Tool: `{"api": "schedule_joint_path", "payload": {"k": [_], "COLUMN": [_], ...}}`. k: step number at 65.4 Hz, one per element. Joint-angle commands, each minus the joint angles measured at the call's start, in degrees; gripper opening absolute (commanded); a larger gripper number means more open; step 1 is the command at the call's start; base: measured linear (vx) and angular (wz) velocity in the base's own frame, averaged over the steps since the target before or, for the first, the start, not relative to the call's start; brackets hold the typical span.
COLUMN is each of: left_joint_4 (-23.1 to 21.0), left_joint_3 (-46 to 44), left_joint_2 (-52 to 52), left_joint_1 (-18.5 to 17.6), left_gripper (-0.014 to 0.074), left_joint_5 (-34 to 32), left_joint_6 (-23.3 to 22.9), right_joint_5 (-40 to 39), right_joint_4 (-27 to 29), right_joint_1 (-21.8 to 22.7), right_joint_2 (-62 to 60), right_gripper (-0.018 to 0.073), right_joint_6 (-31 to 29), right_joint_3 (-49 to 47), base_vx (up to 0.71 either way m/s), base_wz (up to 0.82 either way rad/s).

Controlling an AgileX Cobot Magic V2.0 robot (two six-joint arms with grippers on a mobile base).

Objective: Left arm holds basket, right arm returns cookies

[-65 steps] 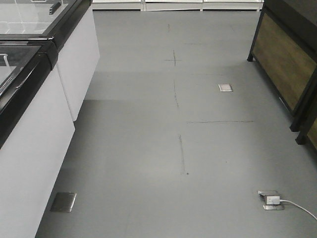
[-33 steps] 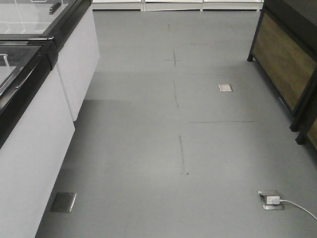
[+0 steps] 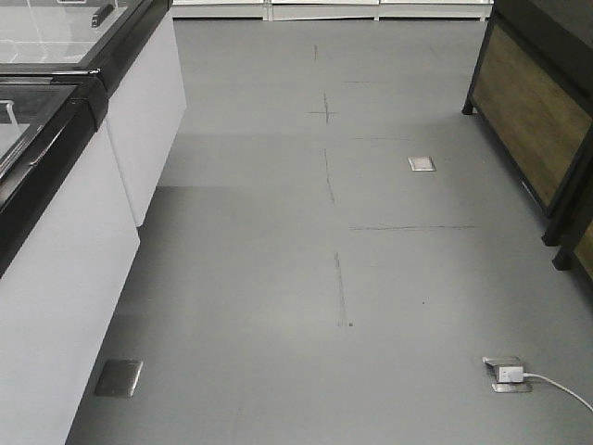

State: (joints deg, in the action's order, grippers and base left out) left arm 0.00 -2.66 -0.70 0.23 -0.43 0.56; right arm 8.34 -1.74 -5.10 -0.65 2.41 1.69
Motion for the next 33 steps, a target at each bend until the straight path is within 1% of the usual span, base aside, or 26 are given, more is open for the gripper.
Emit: {"api": "schedule_joint_path", "payload": {"k": [1, 12, 21, 23, 28, 33], "left_joint_4": [-0.53, -0.53, -0.6, -0.67, -0.81, -0.48], "left_joint_3": [-5.79, -14.16, -18.31, -18.8, -19.01, -19.01], "left_joint_2": [1.56, 9.61, 17.01, 18.32, 21.06, 22.65], "left_joint_1": [-0.2, -0.2, -0.2, -0.2, -0.2, -0.2], "left_gripper": [-0.0008, -0.0008, -0.0008, -0.0008, -0.0008, -0.0008], "left_joint_5": [-2.75, 4.2, 11.87, 13.23, 14.25, 14.25], "left_joint_6": [-0.56, -0.56, -0.56, -1.33, -3.7, -4.29], "right_joint_5": [-4.5, -4.5, -4.5, -4.5, -4.5, -4.5], "right_joint_4": [-0.17, -0.17, -0.17, -0.17, -0.17, -0.17], "right_joint_1": [0.22, 0.22, 0.22, 0.22, 0.22, 0.22], "right_joint_2": [-0.53, -0.53, -0.53, -0.53, -0.53, -0.53], "right_gripper": [-0.0009, -0.0009, -0.0009, -0.0009, -0.0009, -0.0009], "right_joint_6": [-0.12, -0.12, -0.12, -0.12, -0.12, -0.12], "right_joint_3": [-0.02, -0.02, -0.02, -0.02, -0.02, -0.02], "base_vx": [0.0, 0.0, 0.0, 0.0, 0.0, 0.0], "base_wz": [0.0, 0.0, 0.0, 0.0, 0.0, 0.0]}}
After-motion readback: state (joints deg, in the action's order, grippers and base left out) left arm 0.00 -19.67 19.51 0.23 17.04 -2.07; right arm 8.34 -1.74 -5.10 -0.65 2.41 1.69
